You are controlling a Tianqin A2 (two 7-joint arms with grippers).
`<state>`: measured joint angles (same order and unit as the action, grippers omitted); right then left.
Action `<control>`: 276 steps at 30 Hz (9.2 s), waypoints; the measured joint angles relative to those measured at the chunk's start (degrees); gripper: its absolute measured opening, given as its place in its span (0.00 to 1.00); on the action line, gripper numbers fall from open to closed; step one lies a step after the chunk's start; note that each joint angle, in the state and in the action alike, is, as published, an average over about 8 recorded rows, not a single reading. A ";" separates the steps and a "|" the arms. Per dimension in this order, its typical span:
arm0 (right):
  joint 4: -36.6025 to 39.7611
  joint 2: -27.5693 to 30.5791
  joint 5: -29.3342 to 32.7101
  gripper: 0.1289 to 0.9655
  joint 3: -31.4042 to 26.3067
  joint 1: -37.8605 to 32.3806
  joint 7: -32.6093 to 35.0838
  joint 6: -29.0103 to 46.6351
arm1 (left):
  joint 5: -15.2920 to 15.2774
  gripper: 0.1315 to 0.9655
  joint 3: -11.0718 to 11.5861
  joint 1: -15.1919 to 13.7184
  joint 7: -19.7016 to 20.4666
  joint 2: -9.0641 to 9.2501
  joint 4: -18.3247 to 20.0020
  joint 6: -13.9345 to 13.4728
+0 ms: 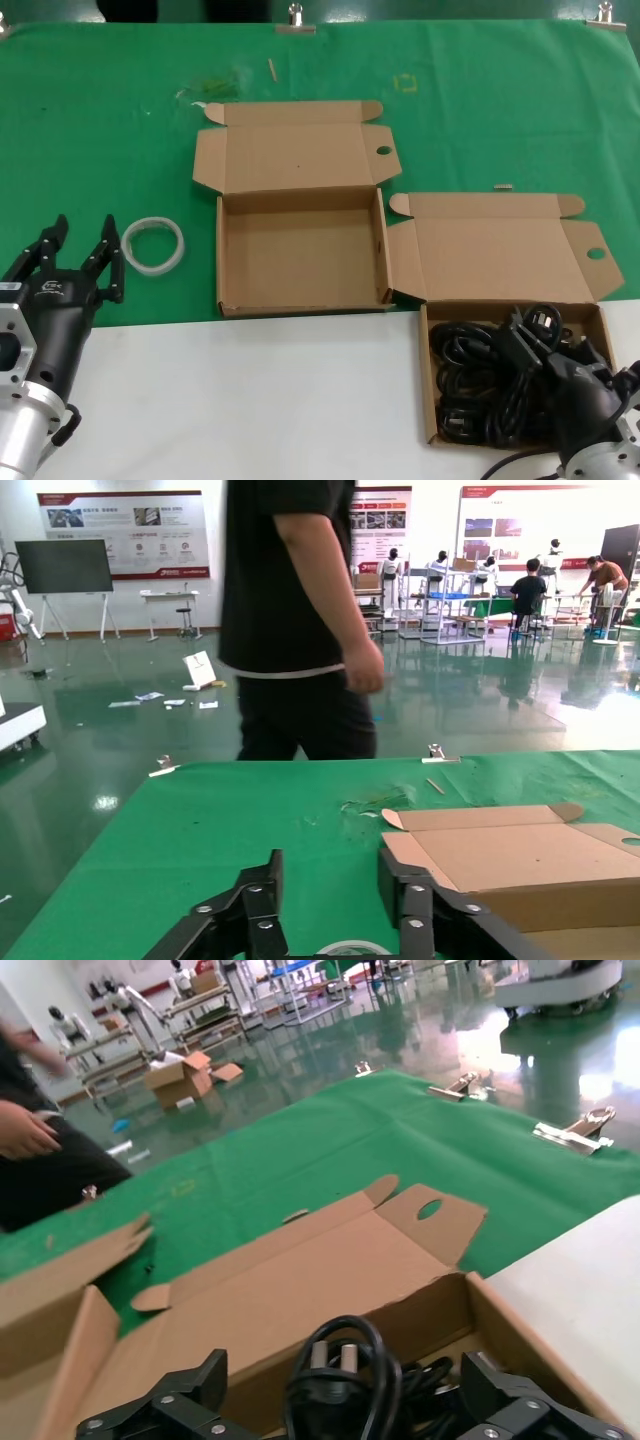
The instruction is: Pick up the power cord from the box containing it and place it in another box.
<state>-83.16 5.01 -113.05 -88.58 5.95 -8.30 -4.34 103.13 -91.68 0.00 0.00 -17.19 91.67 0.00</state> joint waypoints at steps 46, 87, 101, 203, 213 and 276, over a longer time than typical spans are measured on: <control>-10.08 5.26 -6.34 0.16 -8.94 1.60 2.01 -7.64 | -0.03 0.01 0.00 0.00 0.04 0.00 0.00 0.00; 33.28 2.93 -23.20 0.02 -28.06 -46.81 -0.37 8.37 | -0.02 0.01 0.00 0.00 0.03 0.00 0.00 0.00; 40.38 -4.76 -40.93 0.02 -22.41 -47.09 5.00 14.57 | -0.02 0.01 0.00 0.00 0.02 0.00 0.00 0.00; -4.94 10.23 -0.85 1.00 -6.97 -11.55 9.89 5.36 | 0.00 0.90 0.00 0.00 -0.02 0.00 0.00 0.00; -6.46 11.06 3.73 1.00 -5.32 -9.16 9.20 4.92 | 0.00 0.99 0.00 0.00 -0.01 0.00 0.00 0.00; -8.13 11.97 8.76 1.00 -3.51 -6.55 8.46 4.45 | 0.00 1.00 0.00 0.00 0.00 0.00 0.00 0.00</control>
<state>-91.29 16.98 -104.29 -92.09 -0.60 0.17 0.11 103.13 -91.67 0.00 0.00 -17.19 91.67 0.00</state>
